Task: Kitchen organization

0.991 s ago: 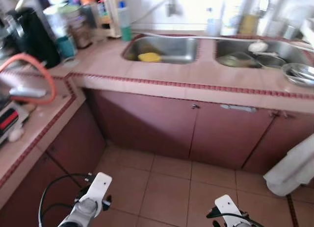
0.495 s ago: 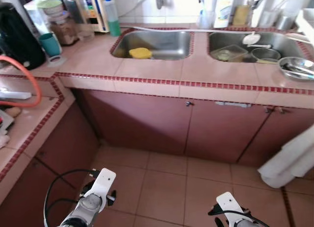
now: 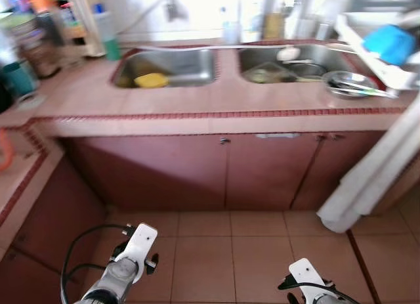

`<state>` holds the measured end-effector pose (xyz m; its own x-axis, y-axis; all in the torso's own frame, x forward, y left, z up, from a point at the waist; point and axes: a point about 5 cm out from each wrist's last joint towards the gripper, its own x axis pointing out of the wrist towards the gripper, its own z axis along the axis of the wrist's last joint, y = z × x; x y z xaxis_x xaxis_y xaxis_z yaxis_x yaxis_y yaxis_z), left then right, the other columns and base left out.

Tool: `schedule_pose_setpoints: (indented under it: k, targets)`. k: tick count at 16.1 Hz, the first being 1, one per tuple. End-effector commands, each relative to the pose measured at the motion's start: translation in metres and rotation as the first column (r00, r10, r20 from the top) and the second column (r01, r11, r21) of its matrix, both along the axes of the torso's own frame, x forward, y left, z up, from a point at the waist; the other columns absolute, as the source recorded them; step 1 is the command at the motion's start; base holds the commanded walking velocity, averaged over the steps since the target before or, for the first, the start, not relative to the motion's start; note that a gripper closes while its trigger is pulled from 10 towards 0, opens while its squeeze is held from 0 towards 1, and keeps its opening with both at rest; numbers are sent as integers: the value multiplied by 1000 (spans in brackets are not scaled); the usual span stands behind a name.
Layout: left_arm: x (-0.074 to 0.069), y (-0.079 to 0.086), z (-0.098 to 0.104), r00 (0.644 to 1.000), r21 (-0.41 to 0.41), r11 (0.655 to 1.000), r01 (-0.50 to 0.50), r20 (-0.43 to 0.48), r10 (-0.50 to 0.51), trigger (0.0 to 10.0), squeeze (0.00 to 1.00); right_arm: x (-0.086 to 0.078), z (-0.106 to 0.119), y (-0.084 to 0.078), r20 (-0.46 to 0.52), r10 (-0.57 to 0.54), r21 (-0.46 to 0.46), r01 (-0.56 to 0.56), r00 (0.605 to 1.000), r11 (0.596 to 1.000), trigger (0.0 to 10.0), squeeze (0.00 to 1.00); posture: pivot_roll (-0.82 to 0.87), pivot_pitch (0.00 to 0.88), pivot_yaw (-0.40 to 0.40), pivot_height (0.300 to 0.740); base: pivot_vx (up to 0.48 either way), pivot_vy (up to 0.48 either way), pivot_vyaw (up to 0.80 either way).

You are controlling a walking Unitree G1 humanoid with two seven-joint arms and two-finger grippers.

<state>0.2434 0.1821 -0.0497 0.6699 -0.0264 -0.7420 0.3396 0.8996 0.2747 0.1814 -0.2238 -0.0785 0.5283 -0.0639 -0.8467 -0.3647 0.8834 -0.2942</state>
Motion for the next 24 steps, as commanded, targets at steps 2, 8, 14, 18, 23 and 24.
schedule_pose_setpoints:
  k: [2, 8, 14, 18, 23, 24]
  targets:
    - [-2, 5, -1, 1000, 18, 1000, 13, -15, -13, 10000, 0, 3, 1, 1, 13, 5, 0, -5, 1000, 1000, 10000, 0, -104, 0, 81, 740, 0, 0, -734]
    - [-5, 7, -3, 1000, 34, 999, 12, -20, -11, 10000, 0, 2, 1, 1, 10, 7, -3, -7, 1000, 1000, 10000, 0, -102, 0, 86, 740, 0, 0, -732]
    - [-2, 5, -1, 1000, 48, 999, 22, -6, -21, 10000, 0, 2, 1, 0, 10, 0, -2, 0, 1000, 1000, 10000, 0, -107, 0, 85, 740, 0, 0, -731]
    - [-2, 7, 0, 1000, 68, 997, 28, -1, -28, 10000, 0, 0, 0, 2, 8, -1, 1, 1, 1000, 1000, 10000, 0, -109, 0, 90, 740, 0, 0, -731]
    - [1, 4, 1, 999, 70, 997, 38, 8, -39, 10000, 0, -1, -1, 2, 7, -1, 0, 1, 1000, 1000, 10000, 0, -107, 0, 92, 740, 0, 0, -731]
    - [2, 3, 2, 999, 71, 997, 43, 11, -44, 10000, 0, -1, -1, 2, 6, -2, -1, 2, 1000, 1000, 10000, 0, -108, 0, 94, 740, 0, 0, -731]
